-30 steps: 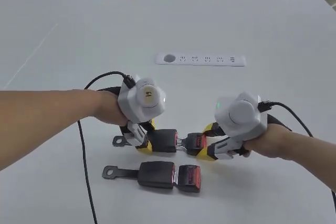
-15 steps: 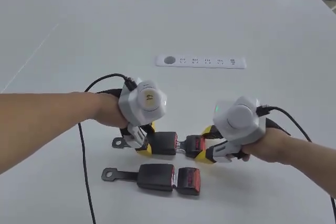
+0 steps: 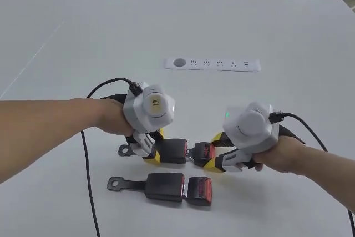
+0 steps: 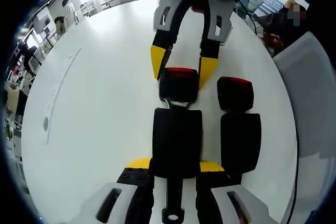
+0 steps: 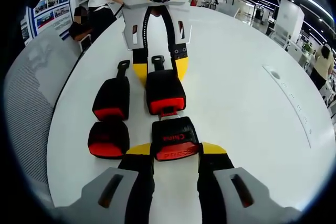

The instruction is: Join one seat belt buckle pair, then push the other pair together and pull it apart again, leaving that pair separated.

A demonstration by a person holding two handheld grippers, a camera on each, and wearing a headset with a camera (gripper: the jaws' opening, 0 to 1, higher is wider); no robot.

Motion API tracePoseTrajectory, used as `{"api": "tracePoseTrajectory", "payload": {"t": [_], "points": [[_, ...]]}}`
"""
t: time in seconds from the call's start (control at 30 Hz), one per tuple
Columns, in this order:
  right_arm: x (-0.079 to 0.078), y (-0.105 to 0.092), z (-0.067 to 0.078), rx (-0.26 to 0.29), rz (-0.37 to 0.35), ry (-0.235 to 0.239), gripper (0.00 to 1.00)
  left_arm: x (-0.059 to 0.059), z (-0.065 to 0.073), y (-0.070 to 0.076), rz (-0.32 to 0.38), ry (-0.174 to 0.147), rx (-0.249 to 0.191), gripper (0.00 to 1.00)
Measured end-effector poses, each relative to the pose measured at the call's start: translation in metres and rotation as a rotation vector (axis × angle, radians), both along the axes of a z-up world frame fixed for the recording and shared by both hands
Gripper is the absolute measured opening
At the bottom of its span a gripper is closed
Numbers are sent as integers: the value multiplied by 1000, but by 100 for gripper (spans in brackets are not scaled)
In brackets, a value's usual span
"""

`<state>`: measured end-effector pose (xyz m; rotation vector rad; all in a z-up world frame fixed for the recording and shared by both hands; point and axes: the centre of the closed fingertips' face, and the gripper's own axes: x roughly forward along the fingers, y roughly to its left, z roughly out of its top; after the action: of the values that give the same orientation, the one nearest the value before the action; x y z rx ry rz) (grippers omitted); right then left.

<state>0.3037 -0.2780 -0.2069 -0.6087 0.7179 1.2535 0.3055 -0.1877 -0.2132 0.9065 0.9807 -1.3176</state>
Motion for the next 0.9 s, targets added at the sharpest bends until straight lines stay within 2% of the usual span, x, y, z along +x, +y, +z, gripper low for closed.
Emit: {"api": "tracePoseTrajectory", "payload": {"t": [0.6,0.9], "points": [[2,7,-1,0,20,-20,29,-2,2,-2,-33,-5,4,29],[0,8,-1,-5,45,-30,28,-2,1,-3,-55,-7,25,29]]}}
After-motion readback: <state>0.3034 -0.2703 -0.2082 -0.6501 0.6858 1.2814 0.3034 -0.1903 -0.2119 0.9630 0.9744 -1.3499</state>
